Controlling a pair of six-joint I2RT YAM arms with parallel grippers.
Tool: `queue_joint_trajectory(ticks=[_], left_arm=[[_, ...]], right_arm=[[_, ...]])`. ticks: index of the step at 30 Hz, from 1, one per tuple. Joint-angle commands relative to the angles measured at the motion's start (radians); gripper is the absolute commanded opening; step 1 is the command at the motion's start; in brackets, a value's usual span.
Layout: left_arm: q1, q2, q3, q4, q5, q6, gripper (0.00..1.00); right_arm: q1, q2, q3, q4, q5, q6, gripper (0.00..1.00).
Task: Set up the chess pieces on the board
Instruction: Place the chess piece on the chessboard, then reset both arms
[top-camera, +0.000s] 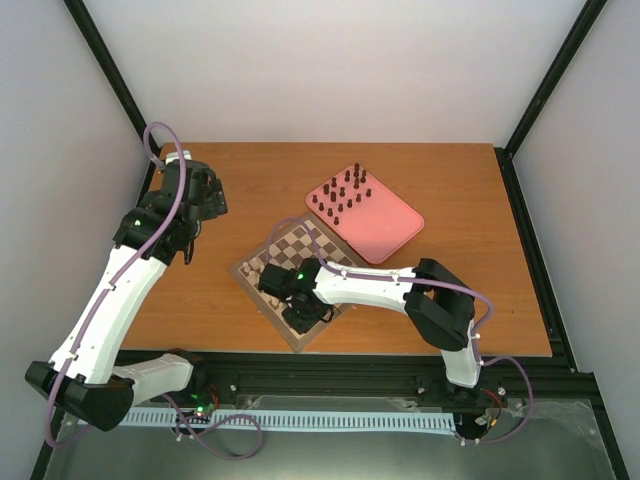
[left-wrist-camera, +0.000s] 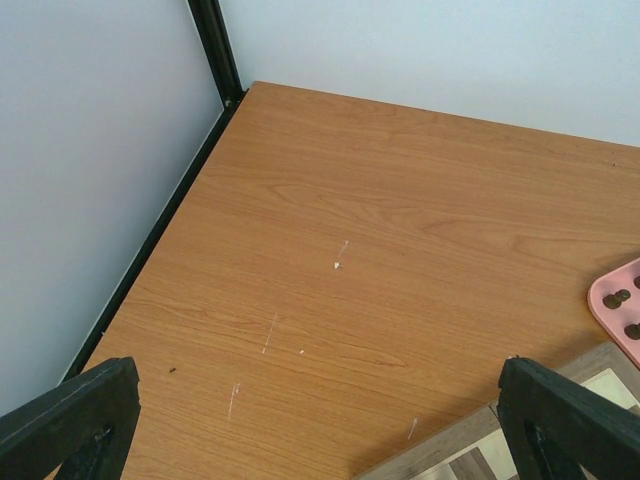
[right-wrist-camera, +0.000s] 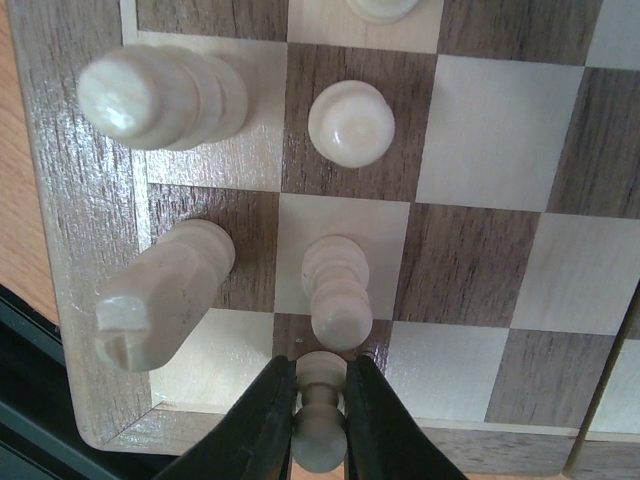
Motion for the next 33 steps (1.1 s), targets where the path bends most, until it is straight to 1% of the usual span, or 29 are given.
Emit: queue_joint_trajectory(ticks=[1, 5, 9, 14, 17, 20, 22, 23, 24, 25, 26, 27, 31, 33], left_arm=[[-0.003, 0.007, 0.000, 0.024, -0.011, 0.002, 1.00], [-0.003, 0.009, -0.002, 0.026, -0.011, 0.002, 1.00], [-0.003, 0.007, -0.004, 0.025, -0.012, 0.001, 1.00], [-0.003, 0.004, -0.001, 0.024, -0.012, 0.001, 1.00], [-0.003, 0.003, 0.002, 0.025, -0.012, 0.000, 1.00], [-0.003, 0.003, 0.003, 0.025, -0.010, -0.001, 1.00], [-0.003, 0.003, 0.003, 0.024, -0.009, -0.002, 1.00], [-0.003, 0.003, 0.003, 0.023, -0.009, -0.001, 1.00], [-0.003, 0.001, 0.003, 0.023, -0.009, 0.000, 1.00], [-0.003, 0.001, 0.003, 0.023, -0.009, 0.001, 1.00], [-0.003, 0.001, 0.005, 0.023, -0.008, 0.001, 1.00], [-0.003, 0.003, 0.005, 0.023, -0.007, 0.001, 1.00], [-0.003, 0.011, 0.016, 0.021, 0.006, -0.002, 1.00], [-0.003, 0.020, 0.030, 0.015, 0.011, -0.001, 1.00]], right_arm=[[-0.005, 0.011, 0.004, -0.006, 0.015, 0.006, 0.16], [-0.005, 0.004, 0.000, -0.010, 0.023, 0.011, 0.18], [-0.005, -0.013, -0.005, -0.012, 0.031, 0.013, 0.22], [-0.005, -0.037, 0.001, -0.032, 0.047, 0.021, 0.33], [-0.005, -0.068, 0.013, -0.050, 0.053, 0.027, 0.35], [-0.005, -0.117, 0.035, -0.083, 0.040, 0.022, 0.41], [-0.004, -0.150, 0.061, -0.121, 0.031, 0.012, 0.46], [-0.004, -0.172, 0.078, -0.144, 0.039, 0.011, 0.51], [-0.003, -0.192, 0.098, -0.162, 0.051, 0.007, 0.58], [-0.004, -0.213, 0.116, -0.178, 0.073, 0.005, 0.68], [-0.004, -0.234, 0.133, -0.195, 0.100, 0.002, 0.91], [-0.009, -0.247, 0.154, -0.212, 0.123, -0.001, 0.99], [-0.088, -0.257, 0.230, -0.276, 0.153, 0.011, 1.00], [-0.164, -0.264, 0.231, -0.272, 0.158, 0.022, 1.00]])
